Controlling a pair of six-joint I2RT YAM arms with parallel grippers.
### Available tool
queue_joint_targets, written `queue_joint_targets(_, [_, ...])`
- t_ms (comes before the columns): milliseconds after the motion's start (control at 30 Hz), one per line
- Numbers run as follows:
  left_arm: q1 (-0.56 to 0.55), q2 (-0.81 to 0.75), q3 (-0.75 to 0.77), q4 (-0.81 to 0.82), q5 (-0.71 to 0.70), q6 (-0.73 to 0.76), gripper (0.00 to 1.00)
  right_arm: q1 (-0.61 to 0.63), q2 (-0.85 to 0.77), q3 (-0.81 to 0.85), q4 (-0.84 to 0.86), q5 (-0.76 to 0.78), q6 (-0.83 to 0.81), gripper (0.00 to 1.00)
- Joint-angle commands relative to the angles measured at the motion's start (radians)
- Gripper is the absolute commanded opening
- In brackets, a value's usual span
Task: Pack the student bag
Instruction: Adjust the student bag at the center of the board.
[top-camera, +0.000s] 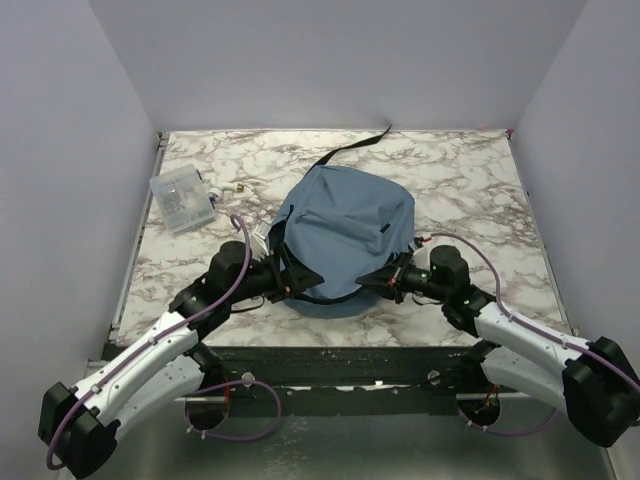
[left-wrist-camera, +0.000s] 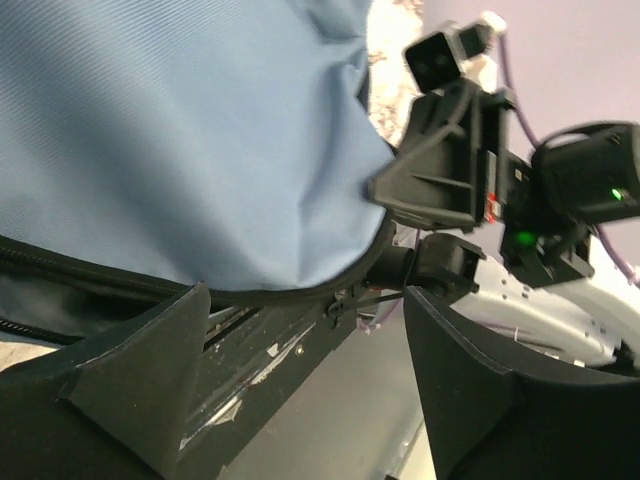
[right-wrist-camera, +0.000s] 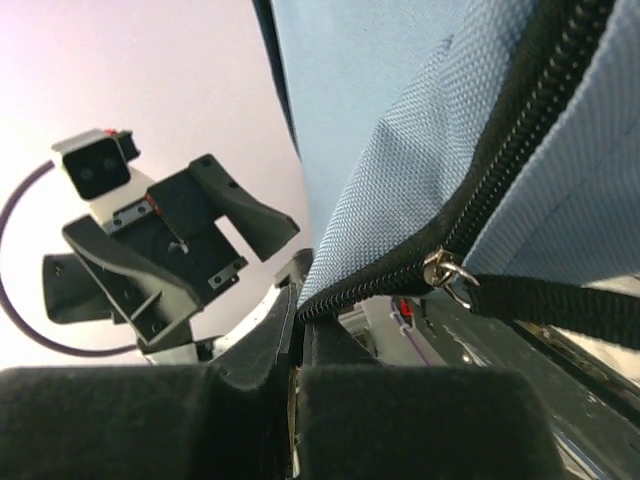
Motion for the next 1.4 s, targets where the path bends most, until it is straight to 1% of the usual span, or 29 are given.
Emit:
queue_joint_targets(0, [0.003,-0.069,0.011,0.060,0.061,0.135,0.81,0.006,0.056,-0.016,0.230,-0.027,0.106,0.01])
queue_joint_targets(100, [0.003,-0.067,0.018,0.094,0.125,0.185,0.79,0.007,0.105,-0.067,0.387,0.007,0.139,0.01])
queue_joint_targets(133, [0.003,-0.060,0.018,0.102,0.155,0.187,0.77,0.006,0.124,-0.094,0.494,0.024,0.156,0.01])
queue_joint_targets(200, [0.002,-0.036,0.002,0.150,0.227,0.152,0.71,0.006,0.166,-0.157,0.683,0.071,0.173,0.01])
queue_joint_targets(233, [0.000,-0.030,-0.015,0.191,0.264,0.119,0.71,0.007,0.186,-0.179,0.744,0.096,0.173,0.01])
queue_joint_targets(333, [-0.020,-0.007,-0.102,0.384,0.308,-0.003,0.73,0.006,0.262,-0.186,0.813,0.118,0.135,0.01])
queue_joint_targets(367, [-0.033,0.011,-0.111,0.413,0.310,-0.014,0.74,0.007,0.284,-0.181,0.816,0.113,0.130,0.01])
queue_joint_targets(433, [-0.063,0.059,-0.080,0.419,0.317,0.043,0.76,0.007,0.341,-0.184,0.883,0.099,0.136,0.01])
queue_joint_targets(467, [-0.082,0.082,-0.060,0.417,0.317,0.091,0.76,0.007,0.363,-0.187,0.910,0.089,0.140,0.01])
queue_joint_targets(533, [-0.135,0.131,-0.013,0.378,0.269,0.225,0.76,0.007,0.399,-0.189,0.940,0.075,0.144,0.00])
queue_joint_targets(567, [-0.152,0.161,0.030,0.312,0.230,0.308,0.73,0.007,0.411,-0.190,0.939,0.070,0.146,0.00])
queue_joint_targets(633, [-0.179,0.211,0.116,0.165,0.115,0.424,0.68,0.006,0.416,-0.201,0.947,0.064,0.149,0.01])
queue_joint_targets(700, [-0.205,0.240,0.191,0.058,0.001,0.516,0.61,0.007,0.397,-0.216,0.927,0.063,0.143,0.01])
queue_joint_targets(767, [-0.222,0.261,0.238,0.002,-0.070,0.589,0.57,0.007,0.355,-0.211,0.834,0.066,0.108,0.01])
queue_joint_targets(833, [-0.224,0.293,0.282,-0.049,-0.103,0.644,0.54,0.007,0.305,-0.189,0.715,0.068,0.065,0.01])
queue_joint_targets(900, [-0.225,0.340,0.326,-0.093,-0.105,0.690,0.53,0.006,0.250,-0.176,0.634,0.081,0.032,0.01])
queue_joint_targets(1000, [-0.228,0.425,0.361,-0.105,-0.029,0.737,0.51,0.007,0.173,-0.154,0.528,0.110,-0.012,0.01])
queue_joint_targets(1100, [-0.233,0.489,0.378,-0.101,0.023,0.744,0.46,0.006,0.128,-0.135,0.448,0.128,-0.038,0.01])
queue_joint_targets(1167, [-0.242,0.512,0.383,-0.098,0.043,0.745,0.41,0.007,0.111,-0.135,0.434,0.132,-0.036,0.01])
queue_joint_targets(1267, [-0.259,0.529,0.380,-0.084,0.016,0.750,0.41,0.007,0.106,-0.132,0.423,0.147,-0.039,0.01])
queue_joint_targets(1367, [-0.271,0.529,0.386,-0.101,-0.072,0.752,0.38,0.005,0.126,-0.115,0.420,0.129,-0.041,0.01])
